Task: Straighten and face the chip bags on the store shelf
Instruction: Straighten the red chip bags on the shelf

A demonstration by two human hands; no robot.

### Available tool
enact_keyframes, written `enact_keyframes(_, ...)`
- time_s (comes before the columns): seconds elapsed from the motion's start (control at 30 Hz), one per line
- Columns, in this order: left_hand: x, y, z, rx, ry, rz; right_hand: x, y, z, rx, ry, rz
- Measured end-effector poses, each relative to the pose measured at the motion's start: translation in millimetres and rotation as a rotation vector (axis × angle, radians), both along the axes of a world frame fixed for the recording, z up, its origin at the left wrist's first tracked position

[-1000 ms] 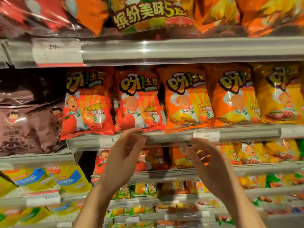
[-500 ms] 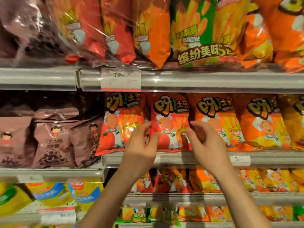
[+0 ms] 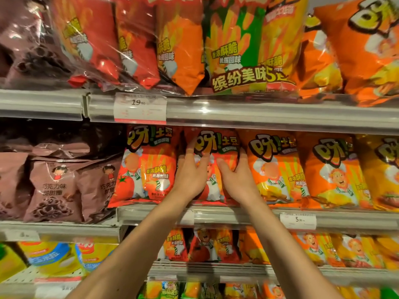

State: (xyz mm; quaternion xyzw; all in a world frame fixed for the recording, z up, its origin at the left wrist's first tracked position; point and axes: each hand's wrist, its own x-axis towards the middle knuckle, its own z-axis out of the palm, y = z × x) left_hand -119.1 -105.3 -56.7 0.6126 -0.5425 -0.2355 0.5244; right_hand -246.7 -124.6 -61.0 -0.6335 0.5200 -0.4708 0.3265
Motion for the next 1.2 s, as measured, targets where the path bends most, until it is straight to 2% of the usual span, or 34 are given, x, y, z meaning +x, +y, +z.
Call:
enact_keyframes(0.13, -0.5, -1.2, -1.3, -0.035, 0.137, 0.030, 0.6, -9.4, -0.6, 0.051, -0.072, -0.030)
enact_keyframes(0.23, -1.8, -3.2, 1.8, 0.035, 0.214, 0.059, 3.5, -12.8, 2.7, 0.083, -0.127, -0.044)
enact_keyframes(0.33, -0.1, -7.6, 6.9, 0.133, 0.216, 0.039, 6.6, -15.2, 8.5, 0.174, -0.053, -0.032)
enact_keyframes(0.5, 3.9, -15.7, 9.3, 0.189, 0.148, -0.012, 5.0, -24.0, 13.1, 0.241, 0.016, -0.011)
enact_keyframes(0.73, 5.1, -18.1, 10.4, 0.193, 0.232, -0.029, 6.2, -23.3, 8.8, 0.236, -0.051, -0.011)
enact_keyframes(0.9, 3.2, -14.3, 9.8, 0.213, 0.055, 0.004, 7.1, -19.4, 5.0, 0.193, -0.043, -0.031)
enact_keyframes(1.2, 4.1, -13.0, 5.3, 0.196, -0.092, 0.087, 7.0, -15.8, 1.8, 0.122, 0.021, -0.113)
